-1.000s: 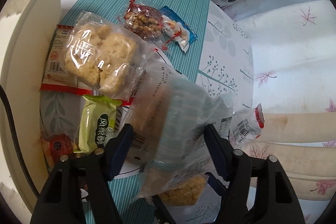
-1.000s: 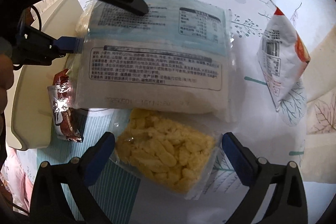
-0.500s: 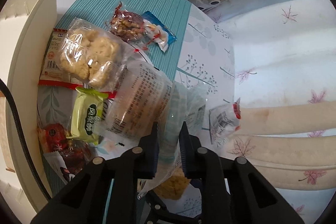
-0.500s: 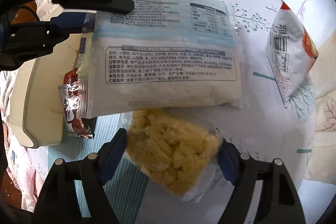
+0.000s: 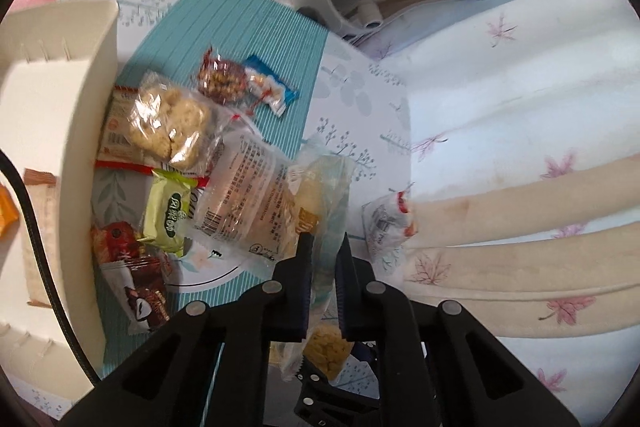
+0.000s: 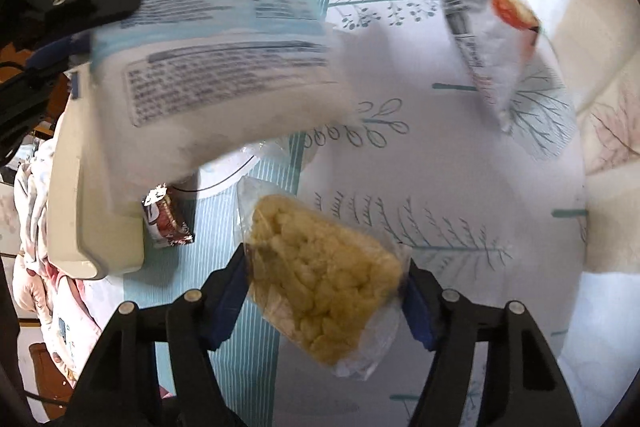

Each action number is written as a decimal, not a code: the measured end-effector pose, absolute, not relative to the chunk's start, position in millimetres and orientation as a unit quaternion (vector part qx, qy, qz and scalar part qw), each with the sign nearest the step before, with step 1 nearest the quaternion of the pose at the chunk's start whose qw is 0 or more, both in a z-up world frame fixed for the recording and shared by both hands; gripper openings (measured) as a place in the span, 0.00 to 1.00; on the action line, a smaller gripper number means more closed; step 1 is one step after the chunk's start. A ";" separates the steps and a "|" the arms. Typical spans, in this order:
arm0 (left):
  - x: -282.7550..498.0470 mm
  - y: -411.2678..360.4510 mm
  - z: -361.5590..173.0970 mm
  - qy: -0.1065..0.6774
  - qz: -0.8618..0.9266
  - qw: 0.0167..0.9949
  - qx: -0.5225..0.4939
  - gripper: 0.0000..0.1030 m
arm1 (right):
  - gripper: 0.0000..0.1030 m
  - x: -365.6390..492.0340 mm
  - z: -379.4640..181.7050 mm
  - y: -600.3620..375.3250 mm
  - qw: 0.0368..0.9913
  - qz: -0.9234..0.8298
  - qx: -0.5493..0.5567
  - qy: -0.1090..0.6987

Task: Organize snacks
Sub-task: 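Carry the puff bags into the white tray with both tools and open them, then withdraw both tools from the tray toward the remaining snacks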

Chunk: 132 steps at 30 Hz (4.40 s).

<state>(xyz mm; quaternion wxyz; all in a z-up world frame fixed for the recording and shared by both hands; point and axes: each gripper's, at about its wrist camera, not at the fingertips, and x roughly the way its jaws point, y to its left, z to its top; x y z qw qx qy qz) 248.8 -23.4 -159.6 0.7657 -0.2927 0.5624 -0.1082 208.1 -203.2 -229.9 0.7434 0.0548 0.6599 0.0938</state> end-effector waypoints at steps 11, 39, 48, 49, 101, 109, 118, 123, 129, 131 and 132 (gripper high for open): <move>212.7 10.1 -80.7 0.484 -0.107 0.819 -0.291 0.07 | 0.66 193.9 -178.0 -208.2 0.778 0.115 0.076 0.613; 128.0 178.9 -29.4 0.441 -0.053 0.861 -0.246 0.08 | 0.66 165.0 -126.4 -46.2 0.831 0.177 0.098 0.518; 118.8 222.9 -52.3 0.471 -0.047 0.853 -0.222 0.08 | 0.66 158.6 -147.8 10.1 0.821 0.186 0.112 0.528; 118.3 227.4 -56.3 0.476 -0.045 0.850 -0.219 0.08 | 0.66 158.2 -150.8 14.3 0.820 0.186 0.114 0.529; 142.3 40.4 -81.5 0.558 -0.087 0.814 -0.133 0.78 | 0.86 123.5 -126.6 -144.6 0.843 0.013 0.099 0.529; 161.6 -3.9 -114.2 0.592 -0.041 0.796 -0.122 0.79 | 0.86 134.6 -126.9 -184.4 0.860 -0.007 0.031 0.510; 196.5 -44.0 -156.8 0.623 -0.010 0.774 -0.115 0.79 | 0.86 164.5 -144.8 -221.6 0.871 -0.005 -0.010 0.491; 221.8 -64.1 -179.1 0.635 0.001 0.766 -0.102 0.79 | 0.86 187.9 -159.5 -237.1 0.876 0.002 -0.021 0.481; 252.8 -83.5 -206.2 0.649 0.012 0.756 -0.081 0.79 | 0.86 215.1 -178.2 -250.9 0.883 0.014 -0.043 0.467; 261.3 -87.5 -216.5 0.656 0.017 0.751 -0.075 0.79 | 0.86 221.2 -183.8 -254.8 0.883 0.016 -0.042 0.468; 265.1 -89.1 -221.2 0.660 0.018 0.748 -0.072 0.79 | 0.86 225.4 -188.5 -257.5 0.883 0.017 -0.041 0.467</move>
